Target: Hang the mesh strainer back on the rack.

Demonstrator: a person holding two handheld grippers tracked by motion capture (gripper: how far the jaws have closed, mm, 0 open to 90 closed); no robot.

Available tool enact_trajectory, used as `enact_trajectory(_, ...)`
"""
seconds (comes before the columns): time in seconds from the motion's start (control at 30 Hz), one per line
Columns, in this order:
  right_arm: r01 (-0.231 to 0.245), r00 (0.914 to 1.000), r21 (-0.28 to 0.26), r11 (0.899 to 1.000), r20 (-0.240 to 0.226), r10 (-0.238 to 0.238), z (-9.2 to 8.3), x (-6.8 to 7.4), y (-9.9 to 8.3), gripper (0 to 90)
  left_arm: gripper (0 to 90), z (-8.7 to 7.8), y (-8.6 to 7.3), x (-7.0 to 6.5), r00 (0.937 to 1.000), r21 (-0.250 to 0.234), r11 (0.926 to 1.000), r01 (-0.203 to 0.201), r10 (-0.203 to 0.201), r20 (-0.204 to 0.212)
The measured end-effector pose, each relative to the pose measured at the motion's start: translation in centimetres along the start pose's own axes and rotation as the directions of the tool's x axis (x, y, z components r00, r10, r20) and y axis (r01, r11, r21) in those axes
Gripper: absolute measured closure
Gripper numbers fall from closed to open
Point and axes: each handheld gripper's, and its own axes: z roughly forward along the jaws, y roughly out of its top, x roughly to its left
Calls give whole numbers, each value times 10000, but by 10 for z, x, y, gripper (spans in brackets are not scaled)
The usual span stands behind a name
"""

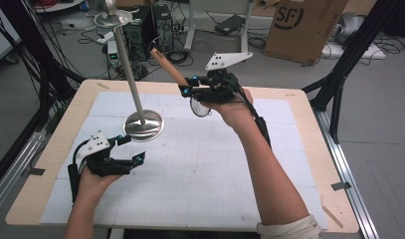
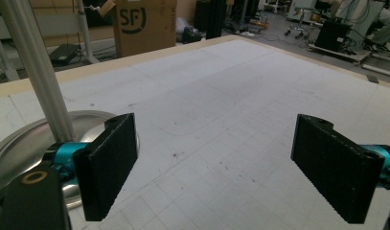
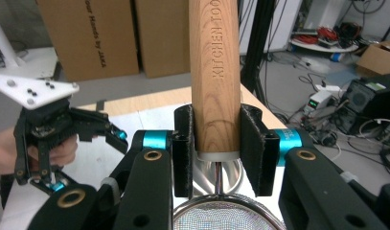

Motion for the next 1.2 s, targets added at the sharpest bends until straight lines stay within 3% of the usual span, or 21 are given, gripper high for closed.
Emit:
enact_trajectory(0.4,2,9999,-355,9994,-108,-5,2,-20,26,685,167,3,0,-2,10000,42,10000,-58,58,60)
enact_trajectory(1.0,51,9998,-112,9999,198,-48,25,-36,59,685,167,6,1,-6,9996,122,9998,-167,164,229)
enact_trajectory(1.2,21,9999,-72,10000,112,-20,33,-36,61,685,167,5,1,-7,9997,64,9999,-111,110,227)
